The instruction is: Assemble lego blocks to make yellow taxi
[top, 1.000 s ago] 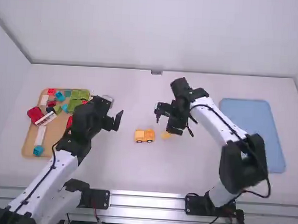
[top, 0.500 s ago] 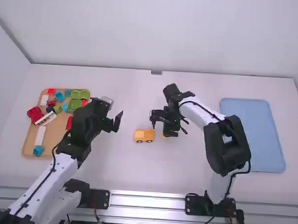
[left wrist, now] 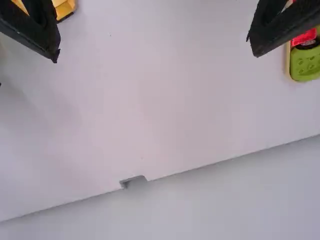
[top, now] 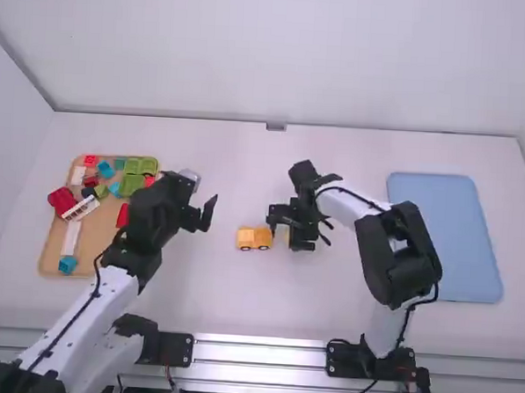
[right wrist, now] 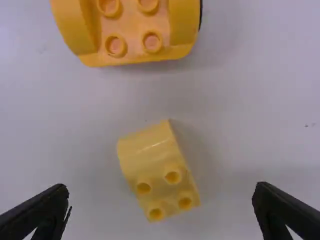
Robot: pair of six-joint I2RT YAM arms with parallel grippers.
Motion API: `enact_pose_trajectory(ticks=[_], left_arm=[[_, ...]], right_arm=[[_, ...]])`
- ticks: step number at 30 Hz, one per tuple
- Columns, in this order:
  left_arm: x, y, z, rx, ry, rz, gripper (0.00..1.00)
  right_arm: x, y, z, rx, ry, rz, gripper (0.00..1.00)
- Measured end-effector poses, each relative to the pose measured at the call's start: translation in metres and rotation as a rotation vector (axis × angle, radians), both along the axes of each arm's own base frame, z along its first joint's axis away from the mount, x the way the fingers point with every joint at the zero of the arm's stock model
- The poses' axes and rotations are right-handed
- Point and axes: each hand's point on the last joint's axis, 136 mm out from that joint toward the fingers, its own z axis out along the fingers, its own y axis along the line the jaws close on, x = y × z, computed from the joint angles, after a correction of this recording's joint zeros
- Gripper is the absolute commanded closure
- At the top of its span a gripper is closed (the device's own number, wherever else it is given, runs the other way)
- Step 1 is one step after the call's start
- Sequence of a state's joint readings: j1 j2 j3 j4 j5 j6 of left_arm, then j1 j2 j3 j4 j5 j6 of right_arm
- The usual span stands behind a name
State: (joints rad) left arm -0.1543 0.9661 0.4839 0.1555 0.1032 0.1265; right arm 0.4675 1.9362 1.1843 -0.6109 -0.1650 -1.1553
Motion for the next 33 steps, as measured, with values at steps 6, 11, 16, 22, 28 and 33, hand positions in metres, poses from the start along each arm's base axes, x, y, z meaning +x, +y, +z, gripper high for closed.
enact_pose_trajectory(ticks=[6,11,16,22,28,33], left_arm=[[0.008,-0.001,-0.013,0.003,0.024,0.0,0.01],[0.011,-0.002,-0.018,0.005,0.034,0.0,0.01],[0.012,-0.002,-0.019,0.005,0.037,0.0,0.01],[0.012,-0.002,-0.019,0.005,0.037,0.0,0.01],[0.012,-0.002,-0.019,0.006,0.037,0.0,0.01],[0.012,-0.002,-0.019,0.005,0.037,0.0,0.01]], right_arm=[[-0.001,0.014,0.0,-0.006,-0.038,0.043,0.0],[-0.012,0.018,-0.009,-0.06,-0.024,0.082,0.01],[-0.013,0.013,-0.015,-0.104,-0.024,0.087,0.04],[-0.005,0.0,-0.015,-0.11,-0.025,0.046,0.28],[-0.004,0.0,-0.015,-0.089,-0.015,0.042,0.45],[-0.008,0.006,-0.015,-0.076,-0.008,0.064,0.57]])
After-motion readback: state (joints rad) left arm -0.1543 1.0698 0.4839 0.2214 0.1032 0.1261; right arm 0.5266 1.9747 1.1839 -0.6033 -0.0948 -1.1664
